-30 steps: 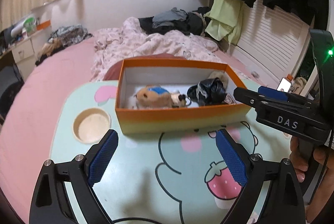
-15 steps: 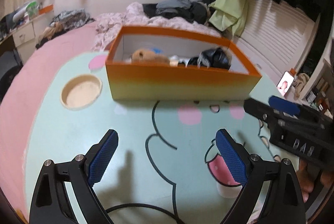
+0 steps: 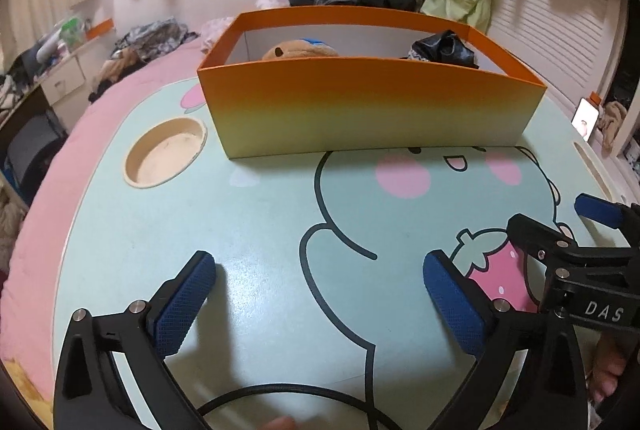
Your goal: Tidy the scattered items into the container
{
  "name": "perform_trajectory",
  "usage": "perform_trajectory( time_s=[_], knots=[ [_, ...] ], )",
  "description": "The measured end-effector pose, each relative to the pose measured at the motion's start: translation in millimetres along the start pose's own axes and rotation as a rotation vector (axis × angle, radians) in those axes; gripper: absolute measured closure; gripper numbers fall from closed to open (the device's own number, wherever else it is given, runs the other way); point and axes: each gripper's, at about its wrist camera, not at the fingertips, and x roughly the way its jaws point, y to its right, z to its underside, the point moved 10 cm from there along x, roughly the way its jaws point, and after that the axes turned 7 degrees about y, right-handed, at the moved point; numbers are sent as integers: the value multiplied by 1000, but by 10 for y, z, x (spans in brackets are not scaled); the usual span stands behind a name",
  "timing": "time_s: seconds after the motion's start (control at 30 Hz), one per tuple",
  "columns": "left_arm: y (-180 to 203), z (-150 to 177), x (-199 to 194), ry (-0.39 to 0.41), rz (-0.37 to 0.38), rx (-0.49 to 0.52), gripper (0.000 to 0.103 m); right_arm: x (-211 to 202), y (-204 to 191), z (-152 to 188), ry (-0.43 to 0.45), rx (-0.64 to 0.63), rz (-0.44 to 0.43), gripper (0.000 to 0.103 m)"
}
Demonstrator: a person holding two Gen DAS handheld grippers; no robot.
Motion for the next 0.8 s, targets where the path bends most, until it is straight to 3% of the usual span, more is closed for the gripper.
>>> perform_trajectory(
  time_s=[0.8],
  knots=[
    [-53,8,8,8,0,-1,0,4,-28,-4,7,-8,-3,0]
  ],
)
